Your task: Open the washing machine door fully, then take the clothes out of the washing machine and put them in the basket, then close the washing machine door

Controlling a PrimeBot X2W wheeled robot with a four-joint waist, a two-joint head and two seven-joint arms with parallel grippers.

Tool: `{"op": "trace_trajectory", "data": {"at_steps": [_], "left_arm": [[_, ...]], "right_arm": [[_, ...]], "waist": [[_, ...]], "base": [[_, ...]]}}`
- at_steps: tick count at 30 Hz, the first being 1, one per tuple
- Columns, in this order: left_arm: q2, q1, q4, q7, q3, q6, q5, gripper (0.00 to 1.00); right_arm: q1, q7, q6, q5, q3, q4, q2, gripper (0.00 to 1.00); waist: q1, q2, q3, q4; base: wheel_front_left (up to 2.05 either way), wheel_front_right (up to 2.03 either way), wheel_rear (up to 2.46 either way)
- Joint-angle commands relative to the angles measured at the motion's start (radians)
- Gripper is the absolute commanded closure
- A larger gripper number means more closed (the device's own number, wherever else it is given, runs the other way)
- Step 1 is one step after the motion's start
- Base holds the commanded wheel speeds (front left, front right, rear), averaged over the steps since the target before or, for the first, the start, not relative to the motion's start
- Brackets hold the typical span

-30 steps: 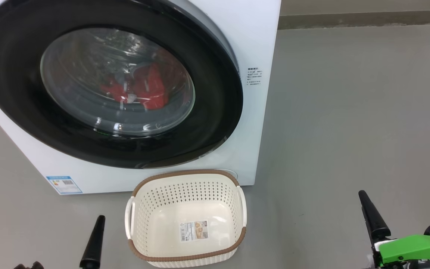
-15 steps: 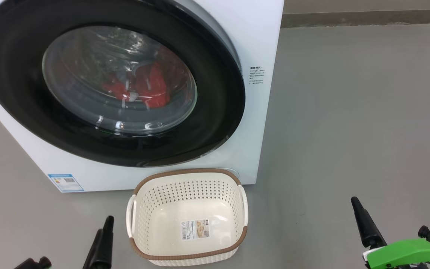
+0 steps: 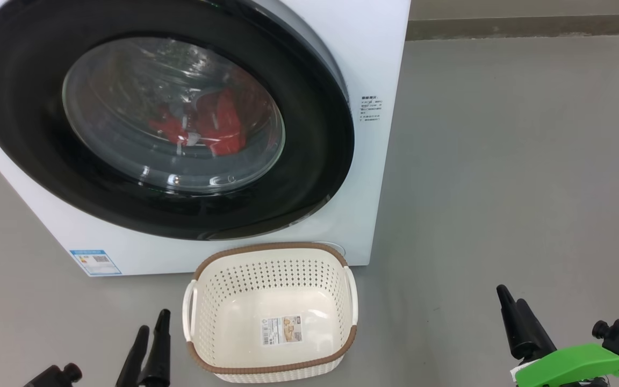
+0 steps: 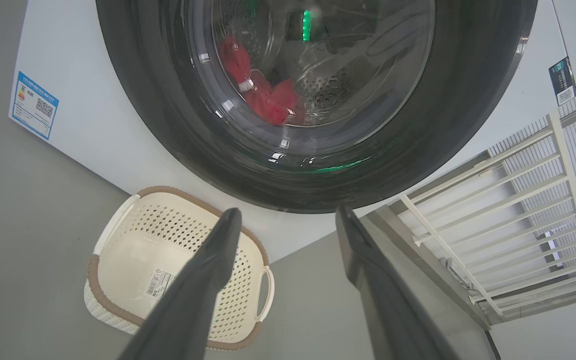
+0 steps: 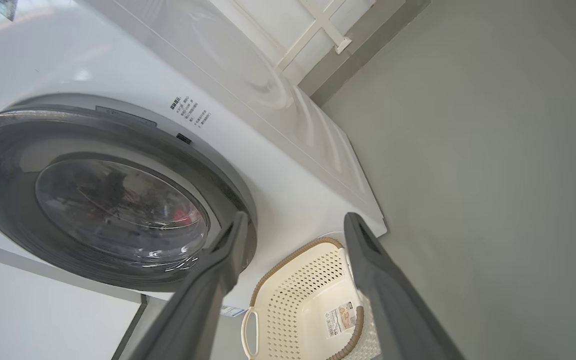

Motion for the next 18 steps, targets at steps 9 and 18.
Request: {"op": "trace_trajectory", "data": {"at_steps": [9,18], "left_arm": [[0.017,-0.001,-0.046,-0.034,0.005,0.012,0.132,0.0],[0.019,0.002,-0.068,-0.064,-0.007,0.025,0.247,0.0]], "right_arm": [[-0.004,-0.037,0.0,-0.133,0.005,-0.037,-0.018,0.0],[0.006,-0.066,0.0,-0.257,0.004,-0.053,-0.016,0.0]], "waist": [[-0.0001,0.0,0.006,0.002],[-0.0001,0.0,0.01,0.005]], "base": [[0.0,0.0,0.0],[0.0,0.0,0.0]]}}
